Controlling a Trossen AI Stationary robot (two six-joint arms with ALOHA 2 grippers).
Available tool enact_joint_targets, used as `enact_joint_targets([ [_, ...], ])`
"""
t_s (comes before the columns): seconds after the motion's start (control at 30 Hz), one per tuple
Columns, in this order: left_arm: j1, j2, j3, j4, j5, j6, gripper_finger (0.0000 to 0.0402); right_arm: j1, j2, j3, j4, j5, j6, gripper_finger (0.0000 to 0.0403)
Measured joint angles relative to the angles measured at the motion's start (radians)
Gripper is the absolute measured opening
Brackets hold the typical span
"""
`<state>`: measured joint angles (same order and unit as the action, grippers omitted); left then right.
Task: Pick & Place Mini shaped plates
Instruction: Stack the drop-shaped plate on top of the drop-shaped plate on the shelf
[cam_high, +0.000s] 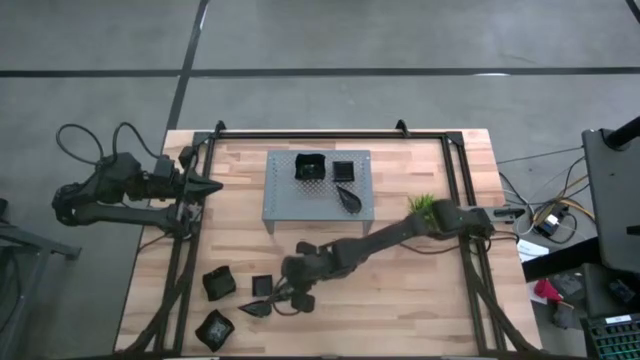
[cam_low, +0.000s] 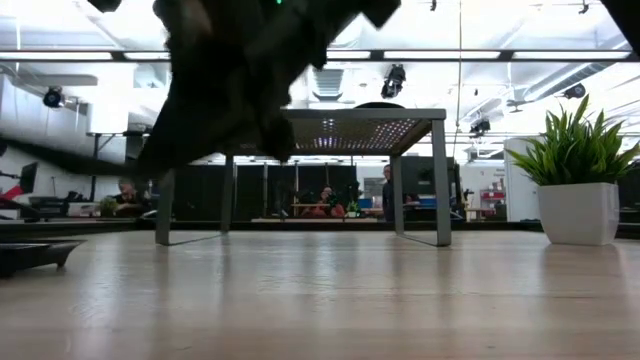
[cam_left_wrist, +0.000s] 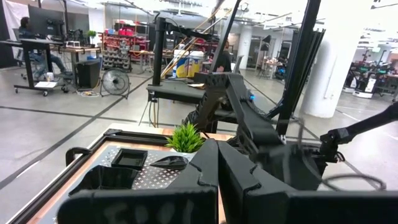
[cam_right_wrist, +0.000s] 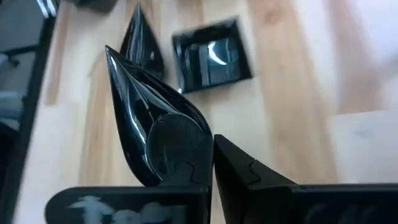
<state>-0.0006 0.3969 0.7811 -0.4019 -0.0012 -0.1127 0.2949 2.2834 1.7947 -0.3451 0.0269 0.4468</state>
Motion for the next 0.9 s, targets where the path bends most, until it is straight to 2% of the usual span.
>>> enact_joint_targets([
  [0.2, 0.000, 0.000, 0.000, 0.000, 0.000, 0.000, 0.0000, -0.021, -0.117, -0.002, -0.123, 0.010, 0.045, 0.0008],
  [0.5, 0.000, 0.000, 0.000, 0.000, 0.000, 0.000, 0.0000, -0.013, -0.344, -0.077, -0.358, 0.265, 0.196, 0.0008],
  [0.77, 0.000, 0.000, 0.000, 0.000, 0.000, 0.000, 0.0000, 0.027, -0.601, -0.290, -0.442, 0.520, 0.446, 0.0008],
  [0.9, 0.000, 0.000, 0.000, 0.000, 0.000, 0.000, 0.0000, 0.024, -0.724, -0.432, -0.440, 0.581, 0.584, 0.0008],
])
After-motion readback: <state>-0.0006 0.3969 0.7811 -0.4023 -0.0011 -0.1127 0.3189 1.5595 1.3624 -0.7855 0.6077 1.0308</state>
